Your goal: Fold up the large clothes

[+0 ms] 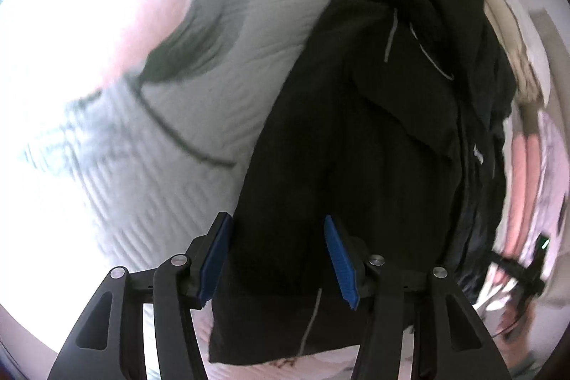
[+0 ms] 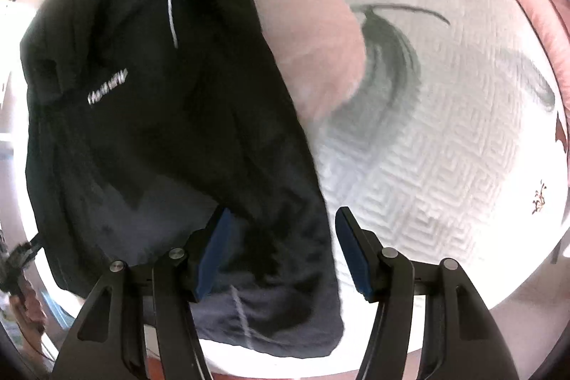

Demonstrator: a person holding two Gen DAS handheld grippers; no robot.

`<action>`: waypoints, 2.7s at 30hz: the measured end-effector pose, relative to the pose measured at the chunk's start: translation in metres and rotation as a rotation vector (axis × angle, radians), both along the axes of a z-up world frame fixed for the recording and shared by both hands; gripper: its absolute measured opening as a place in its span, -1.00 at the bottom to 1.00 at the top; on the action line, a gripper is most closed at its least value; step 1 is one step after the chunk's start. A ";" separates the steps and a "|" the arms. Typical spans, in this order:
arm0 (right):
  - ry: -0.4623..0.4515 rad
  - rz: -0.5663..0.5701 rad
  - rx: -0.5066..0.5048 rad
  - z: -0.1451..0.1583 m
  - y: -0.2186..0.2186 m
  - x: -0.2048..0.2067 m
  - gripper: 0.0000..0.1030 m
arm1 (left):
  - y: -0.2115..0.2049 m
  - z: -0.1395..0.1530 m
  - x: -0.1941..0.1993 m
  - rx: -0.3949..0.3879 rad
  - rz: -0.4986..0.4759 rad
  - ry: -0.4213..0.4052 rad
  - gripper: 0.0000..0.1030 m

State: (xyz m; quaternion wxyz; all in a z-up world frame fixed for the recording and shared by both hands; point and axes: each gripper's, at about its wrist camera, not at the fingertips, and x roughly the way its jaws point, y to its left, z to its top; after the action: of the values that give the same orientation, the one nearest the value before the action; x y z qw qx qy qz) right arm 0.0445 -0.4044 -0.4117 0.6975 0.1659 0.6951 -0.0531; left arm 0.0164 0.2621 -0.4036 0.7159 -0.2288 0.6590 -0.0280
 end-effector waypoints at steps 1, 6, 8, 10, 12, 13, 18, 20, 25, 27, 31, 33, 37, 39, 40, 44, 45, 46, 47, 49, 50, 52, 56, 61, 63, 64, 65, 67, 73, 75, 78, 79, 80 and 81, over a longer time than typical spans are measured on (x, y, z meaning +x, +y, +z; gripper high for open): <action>0.010 0.004 0.010 -0.003 -0.002 -0.006 0.24 | 0.004 0.000 -0.006 -0.019 0.025 0.004 0.08; 0.025 0.003 0.068 -0.011 -0.024 -0.041 0.24 | 0.015 -0.004 -0.023 -0.073 0.118 0.033 0.11; 0.015 -0.003 0.074 -0.011 -0.030 -0.051 0.24 | 0.021 -0.006 -0.031 -0.085 0.171 0.037 0.11; 0.029 0.000 0.112 -0.015 -0.031 -0.055 0.24 | 0.024 -0.008 -0.038 -0.106 0.201 0.033 0.12; 0.035 0.016 0.148 -0.019 -0.029 -0.058 0.24 | 0.021 -0.018 -0.044 -0.135 0.210 0.049 0.20; 0.041 0.023 0.172 -0.022 -0.027 -0.061 0.24 | 0.018 -0.022 -0.048 -0.154 0.206 0.052 0.24; 0.037 0.072 0.167 -0.022 -0.022 -0.076 0.29 | 0.005 -0.022 -0.066 -0.235 0.194 0.056 0.30; 0.040 0.062 0.177 -0.023 -0.028 -0.082 0.29 | 0.006 -0.021 -0.076 -0.240 0.213 0.067 0.31; 0.055 0.077 0.183 -0.028 -0.032 -0.079 0.29 | -0.005 -0.024 -0.078 -0.186 0.179 0.077 0.30; 0.055 0.092 0.162 -0.029 -0.020 -0.070 0.19 | -0.021 -0.022 -0.074 -0.136 0.144 0.075 0.25; 0.027 0.041 0.166 -0.016 -0.022 -0.069 -0.73 | -0.038 -0.007 -0.066 -0.117 0.138 0.048 -0.83; 0.023 0.014 0.178 -0.006 -0.027 -0.068 -0.77 | -0.039 0.009 -0.060 -0.122 0.147 0.015 -0.85; -0.034 -0.027 0.234 0.033 -0.051 -0.055 -0.81 | -0.047 0.062 -0.035 -0.176 0.143 -0.107 -0.85; -0.068 -0.054 0.276 0.053 -0.062 -0.045 -0.81 | -0.048 0.086 -0.018 -0.199 0.138 -0.163 -0.85; -0.078 -0.085 0.323 0.062 -0.072 -0.036 -0.81 | -0.048 0.096 -0.009 -0.210 0.139 -0.190 -0.84; -0.162 -0.100 0.380 0.097 -0.087 0.002 -0.81 | -0.047 0.127 0.028 -0.225 0.141 -0.293 -0.84; -0.177 -0.102 0.386 0.105 -0.080 0.008 -0.81 | -0.049 0.136 0.040 -0.220 0.138 -0.321 -0.84; -0.203 -0.106 0.402 0.115 -0.083 0.019 -0.81 | -0.049 0.144 0.053 -0.219 0.135 -0.350 -0.84; -0.231 -0.113 0.418 0.125 -0.087 0.031 -0.81 | -0.048 0.153 0.066 -0.221 0.129 -0.381 -0.84; -0.278 -0.136 0.454 0.142 -0.073 0.066 -0.81 | -0.049 0.168 0.091 -0.223 0.117 -0.440 -0.84; -0.306 -0.153 0.480 0.150 -0.074 0.085 -0.81 | -0.048 0.173 0.105 -0.219 0.108 -0.465 -0.84; -0.349 -0.189 0.533 0.159 -0.083 0.121 -0.81 | -0.048 0.188 0.142 -0.210 0.090 -0.529 -0.83; -0.443 -0.210 0.530 0.171 -0.086 0.206 -0.81 | -0.054 0.201 0.227 -0.197 0.069 -0.629 -0.79; -0.470 -0.206 0.403 0.142 -0.070 0.296 -0.69 | -0.066 0.154 0.339 -0.142 0.103 -0.574 -0.58; -0.424 -0.202 0.325 0.115 -0.063 0.319 -0.63 | -0.076 0.123 0.372 -0.117 0.102 -0.501 -0.56; -0.374 -0.212 0.306 0.094 -0.059 0.330 -0.58 | -0.081 0.102 0.386 -0.097 0.092 -0.457 -0.55; -0.336 -0.223 0.307 0.075 -0.057 0.337 -0.57 | -0.085 0.081 0.396 -0.086 0.072 -0.415 -0.55; -0.267 -0.257 0.330 0.042 -0.052 0.344 -0.55 | -0.094 0.050 0.411 -0.092 0.033 -0.352 -0.55; -0.232 -0.257 0.382 0.014 -0.055 0.351 -0.52 | -0.096 0.032 0.416 -0.097 -0.047 -0.337 -0.55; -0.218 -0.240 0.399 0.014 -0.058 0.352 -0.51 | -0.091 0.041 0.418 -0.098 -0.065 -0.341 -0.55; -0.260 -0.239 0.374 0.036 -0.072 0.345 -0.48 | -0.068 0.070 0.411 -0.118 -0.037 -0.402 -0.50; -0.300 -0.262 0.380 0.045 -0.079 0.340 -0.44 | -0.057 0.081 0.407 -0.158 -0.015 -0.420 -0.50; -0.351 -0.289 0.379 0.057 -0.088 0.335 -0.35 | -0.048 0.090 0.404 -0.192 0.004 -0.433 -0.49; -0.387 -0.303 0.319 0.072 -0.094 0.328 0.03 | -0.042 0.100 0.401 -0.211 0.006 -0.444 -0.49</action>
State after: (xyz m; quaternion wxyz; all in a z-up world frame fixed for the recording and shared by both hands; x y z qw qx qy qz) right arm 0.3729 -0.4989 -0.3396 0.7664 0.3824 0.5160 -0.0140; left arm 0.4178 0.2199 -0.3034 0.8154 -0.2925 0.4782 -0.1444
